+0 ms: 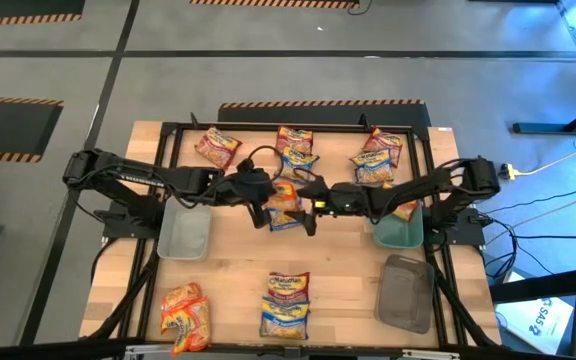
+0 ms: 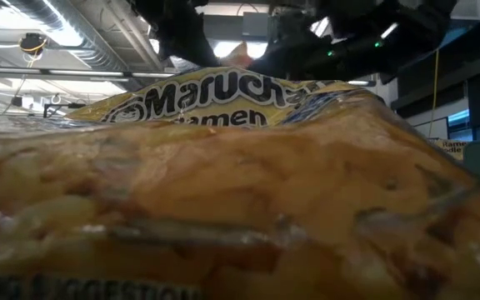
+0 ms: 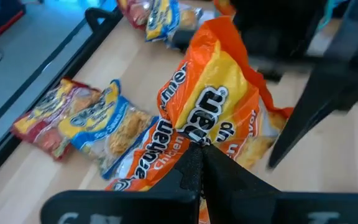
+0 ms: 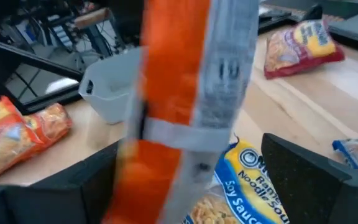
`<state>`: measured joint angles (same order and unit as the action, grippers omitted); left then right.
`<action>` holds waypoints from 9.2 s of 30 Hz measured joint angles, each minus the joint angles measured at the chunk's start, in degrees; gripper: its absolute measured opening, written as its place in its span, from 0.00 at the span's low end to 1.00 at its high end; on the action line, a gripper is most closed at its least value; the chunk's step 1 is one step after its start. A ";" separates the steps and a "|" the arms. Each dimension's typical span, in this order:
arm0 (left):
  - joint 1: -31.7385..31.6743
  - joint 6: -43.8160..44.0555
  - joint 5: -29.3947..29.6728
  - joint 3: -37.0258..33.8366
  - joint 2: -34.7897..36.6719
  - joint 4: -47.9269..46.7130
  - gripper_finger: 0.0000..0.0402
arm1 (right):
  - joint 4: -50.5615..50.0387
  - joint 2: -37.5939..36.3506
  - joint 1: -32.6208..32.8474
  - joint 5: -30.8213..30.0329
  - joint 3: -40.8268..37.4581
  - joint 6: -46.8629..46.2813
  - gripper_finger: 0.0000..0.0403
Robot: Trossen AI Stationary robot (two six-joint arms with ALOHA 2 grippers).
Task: Sort Maruchan noodles
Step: Put the orange noodle pack into the green bin
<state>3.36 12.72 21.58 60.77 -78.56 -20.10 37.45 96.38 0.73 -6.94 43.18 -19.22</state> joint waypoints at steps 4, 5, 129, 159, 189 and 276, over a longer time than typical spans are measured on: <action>0.31 -0.89 -1.49 0.00 0.00 1.12 0.00 | -0.12 3.53 0.00 0.01 3.36 1.76 0.81; 0.43 -0.89 -1.63 0.00 0.00 1.14 0.00 | -0.03 3.98 0.00 0.02 4.10 2.62 0.80; -4.57 -14.94 -25.71 -22.27 6.03 48.89 0.27 | -27.38 -23.99 1.51 9.49 5.70 11.76 0.66; -3.98 -14.95 -25.31 -22.36 6.08 47.56 0.29 | -50.99 -2.87 1.51 8.48 29.97 8.83 0.82; -3.94 -13.11 -28.68 -22.31 14.55 35.53 0.48 | -68.48 -11.92 1.55 8.12 30.23 7.17 0.21; -3.98 -14.51 -24.24 -22.36 15.93 31.02 0.48 | -108.06 -19.98 -4.52 -7.09 -0.53 3.33 0.55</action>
<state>-0.62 -1.78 -2.66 38.41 -62.63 10.92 -70.60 76.40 -3.79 -14.02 42.65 -15.90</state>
